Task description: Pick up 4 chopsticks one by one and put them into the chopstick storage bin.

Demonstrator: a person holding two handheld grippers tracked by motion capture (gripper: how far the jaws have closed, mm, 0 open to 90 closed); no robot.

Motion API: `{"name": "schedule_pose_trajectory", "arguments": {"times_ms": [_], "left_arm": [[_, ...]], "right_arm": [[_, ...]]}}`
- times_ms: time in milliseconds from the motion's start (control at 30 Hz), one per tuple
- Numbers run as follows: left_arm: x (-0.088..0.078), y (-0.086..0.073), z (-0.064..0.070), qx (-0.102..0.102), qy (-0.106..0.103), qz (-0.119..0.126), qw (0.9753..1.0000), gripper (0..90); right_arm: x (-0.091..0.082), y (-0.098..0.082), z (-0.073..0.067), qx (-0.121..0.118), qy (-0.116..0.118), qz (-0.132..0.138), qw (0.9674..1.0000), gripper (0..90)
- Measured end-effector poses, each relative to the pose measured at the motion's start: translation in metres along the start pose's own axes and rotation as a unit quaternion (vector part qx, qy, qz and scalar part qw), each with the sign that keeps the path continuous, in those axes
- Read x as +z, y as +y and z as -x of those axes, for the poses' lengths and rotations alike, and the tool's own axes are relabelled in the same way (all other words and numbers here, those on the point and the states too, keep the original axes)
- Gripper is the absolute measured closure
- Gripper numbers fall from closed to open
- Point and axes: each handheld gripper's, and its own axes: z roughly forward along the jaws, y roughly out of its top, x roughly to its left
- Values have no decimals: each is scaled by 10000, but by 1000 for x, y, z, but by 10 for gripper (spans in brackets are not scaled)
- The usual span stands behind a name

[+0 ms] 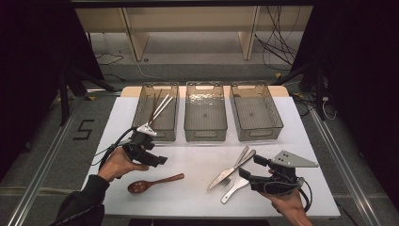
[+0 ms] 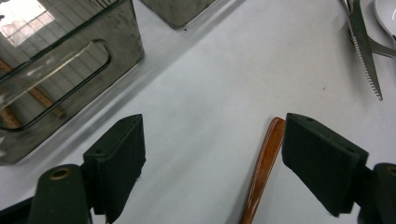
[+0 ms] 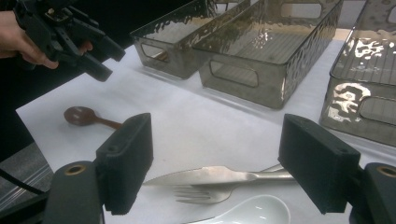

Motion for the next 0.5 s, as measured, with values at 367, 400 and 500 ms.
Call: {"name": "schedule_pose_trajectory", "arguments": {"times_ms": [367,400,500], "left_arm": [[3,-6,14,284,-4,-154,9995,206],[4,-6,14,325,11,-188,9993,206],[6,-8,17,371,5,-252,9990,205]], "right_arm": [[-1,-1,0,7,-24,-1,10000,268],[-1,-1,0,3,-27,-5,10000,268],[0,0,0,-23,-22,-21,10000,268]]}}
